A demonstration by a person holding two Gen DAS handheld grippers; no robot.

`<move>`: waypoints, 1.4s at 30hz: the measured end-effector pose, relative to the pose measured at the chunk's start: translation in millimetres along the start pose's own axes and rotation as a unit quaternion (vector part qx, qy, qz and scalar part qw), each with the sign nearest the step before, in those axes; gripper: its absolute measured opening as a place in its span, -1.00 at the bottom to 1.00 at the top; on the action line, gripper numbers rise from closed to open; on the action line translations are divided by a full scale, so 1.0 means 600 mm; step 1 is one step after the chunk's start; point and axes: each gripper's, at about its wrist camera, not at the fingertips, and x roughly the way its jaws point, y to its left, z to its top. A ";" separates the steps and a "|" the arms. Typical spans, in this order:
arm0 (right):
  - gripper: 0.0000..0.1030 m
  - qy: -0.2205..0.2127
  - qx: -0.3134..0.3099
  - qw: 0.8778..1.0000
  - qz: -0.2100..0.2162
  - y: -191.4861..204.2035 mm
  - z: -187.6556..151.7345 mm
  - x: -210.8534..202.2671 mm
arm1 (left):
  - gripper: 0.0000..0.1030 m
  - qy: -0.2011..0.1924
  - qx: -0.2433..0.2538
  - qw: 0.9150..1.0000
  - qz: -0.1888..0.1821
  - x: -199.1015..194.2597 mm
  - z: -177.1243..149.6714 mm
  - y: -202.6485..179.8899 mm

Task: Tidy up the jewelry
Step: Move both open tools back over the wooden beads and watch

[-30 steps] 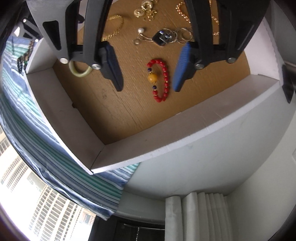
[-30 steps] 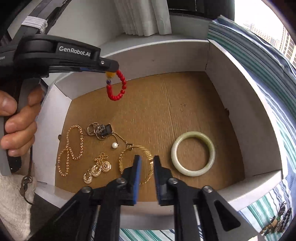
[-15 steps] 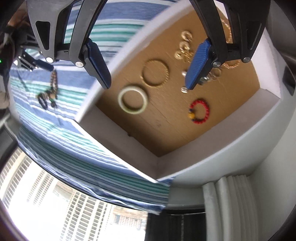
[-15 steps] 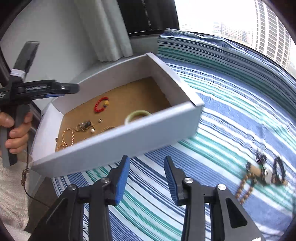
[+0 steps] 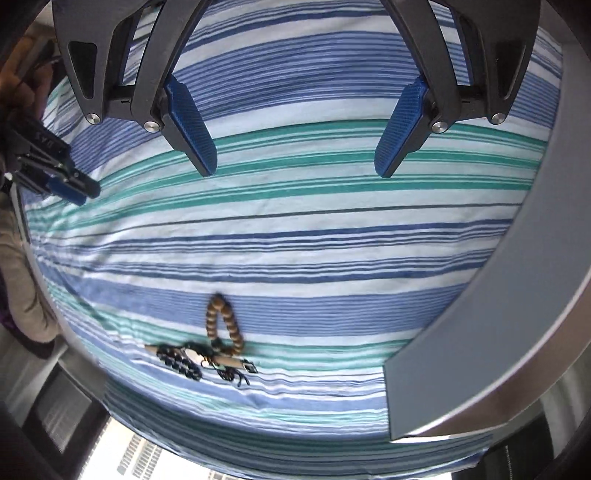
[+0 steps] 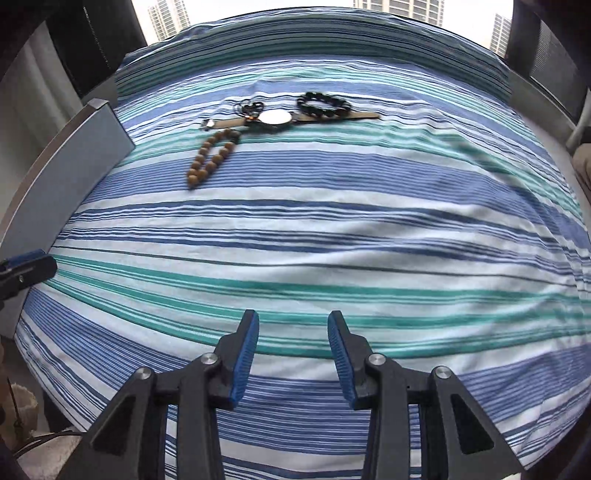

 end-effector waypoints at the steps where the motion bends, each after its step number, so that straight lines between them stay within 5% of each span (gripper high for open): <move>1: -0.23 -0.003 0.003 1.000 -0.009 -0.008 -0.007 0.002 | 0.71 0.003 0.006 1.000 0.006 0.011 -0.001 -0.007; 7: -0.12 -0.016 -0.001 1.000 -0.022 -0.013 -0.022 0.011 | 0.72 0.007 0.022 0.999 0.039 0.041 -0.010 -0.027; 11: 0.05 -0.022 -0.007 0.999 -0.024 0.001 -0.022 0.014 | 0.99 0.012 0.031 0.998 0.052 0.050 -0.019 -0.031; 18: 0.54 -0.032 -0.019 0.999 -0.033 0.020 -0.029 0.025 | 0.99 -0.002 0.023 0.998 0.052 0.051 -0.027 -0.031; 28: 0.83 -0.014 -0.009 0.999 -0.036 0.021 -0.025 0.035 | 0.99 -0.017 0.016 0.998 0.057 0.044 -0.041 -0.031; 42: 0.94 0.019 0.008 0.999 -0.042 0.024 -0.024 0.040 | 0.99 0.002 0.029 0.998 0.053 0.047 -0.034 -0.031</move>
